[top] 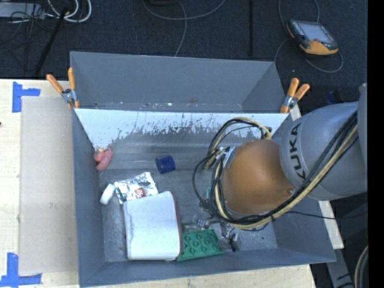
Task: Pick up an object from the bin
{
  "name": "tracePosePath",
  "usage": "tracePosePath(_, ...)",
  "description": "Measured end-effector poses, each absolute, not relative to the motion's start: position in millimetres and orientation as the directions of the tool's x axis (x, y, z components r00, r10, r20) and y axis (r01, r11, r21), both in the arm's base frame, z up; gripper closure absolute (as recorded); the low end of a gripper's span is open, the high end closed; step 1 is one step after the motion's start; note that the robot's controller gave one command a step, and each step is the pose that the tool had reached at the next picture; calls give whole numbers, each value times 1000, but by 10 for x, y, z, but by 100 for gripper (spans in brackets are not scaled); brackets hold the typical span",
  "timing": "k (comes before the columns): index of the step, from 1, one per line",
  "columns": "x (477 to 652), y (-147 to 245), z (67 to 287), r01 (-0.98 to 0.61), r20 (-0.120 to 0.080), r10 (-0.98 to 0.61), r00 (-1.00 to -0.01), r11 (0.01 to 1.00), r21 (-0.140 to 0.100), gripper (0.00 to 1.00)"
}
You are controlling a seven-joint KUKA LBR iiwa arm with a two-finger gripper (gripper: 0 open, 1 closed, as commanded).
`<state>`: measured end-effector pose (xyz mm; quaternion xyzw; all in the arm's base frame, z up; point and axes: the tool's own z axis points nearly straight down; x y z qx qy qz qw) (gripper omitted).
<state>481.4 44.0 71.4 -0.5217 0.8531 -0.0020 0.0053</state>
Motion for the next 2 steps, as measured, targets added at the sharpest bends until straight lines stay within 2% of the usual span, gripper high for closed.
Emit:
tracePosePath(1, 4848, 443, 734, -890, -15, -890, -456, 456, -19, 100)
tracePosePath(2, 5144, 330, 2186, -830, -6, -830, -557, 557, -7, 100)
